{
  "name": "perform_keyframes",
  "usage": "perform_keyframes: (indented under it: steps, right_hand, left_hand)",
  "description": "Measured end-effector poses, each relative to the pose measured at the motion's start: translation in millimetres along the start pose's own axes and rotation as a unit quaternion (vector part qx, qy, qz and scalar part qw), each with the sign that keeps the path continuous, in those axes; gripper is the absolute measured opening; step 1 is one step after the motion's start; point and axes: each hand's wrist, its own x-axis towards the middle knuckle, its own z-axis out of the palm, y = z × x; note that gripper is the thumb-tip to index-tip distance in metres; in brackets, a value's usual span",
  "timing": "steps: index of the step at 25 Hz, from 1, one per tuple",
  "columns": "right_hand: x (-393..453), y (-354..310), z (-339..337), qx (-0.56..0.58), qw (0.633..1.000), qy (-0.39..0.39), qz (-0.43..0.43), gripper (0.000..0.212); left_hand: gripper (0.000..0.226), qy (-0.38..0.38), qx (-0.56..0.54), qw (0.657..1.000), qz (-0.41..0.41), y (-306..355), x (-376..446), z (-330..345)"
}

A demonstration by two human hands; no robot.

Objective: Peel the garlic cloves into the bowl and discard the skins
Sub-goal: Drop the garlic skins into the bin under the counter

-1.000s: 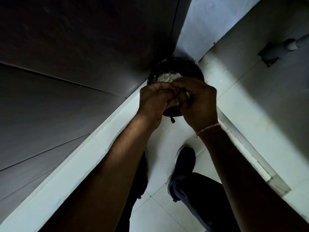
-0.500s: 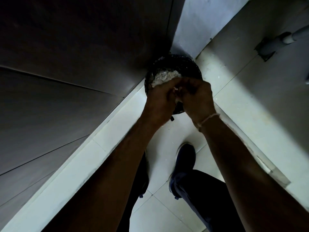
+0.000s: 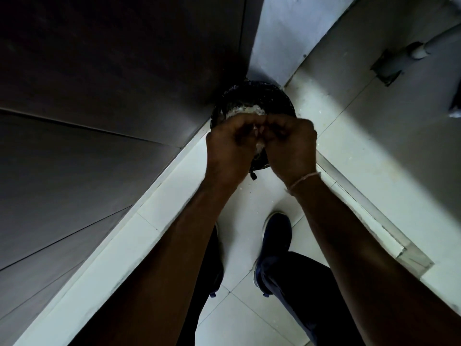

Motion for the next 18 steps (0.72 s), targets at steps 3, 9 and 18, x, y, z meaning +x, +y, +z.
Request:
perform_keyframes:
  steps: [3,9,18]
  right_hand:
    - [0,-11,0,0.097,0.991,0.057,-0.078,0.018]
    - [-23,-6,-5,0.010,0.995,0.001,-0.103,0.033]
    - [-93,-125,-84,0.018,0.998,0.053,-0.016,0.032]
  left_hand:
    - [0.010,0.050,0.055,0.997,0.007,2,-2,1]
    - [0.024,0.037,-0.067,0.996,-0.046,20,-15,-8]
    - [0.024,0.014,-0.077,0.993,-0.085,144,-87,-63]
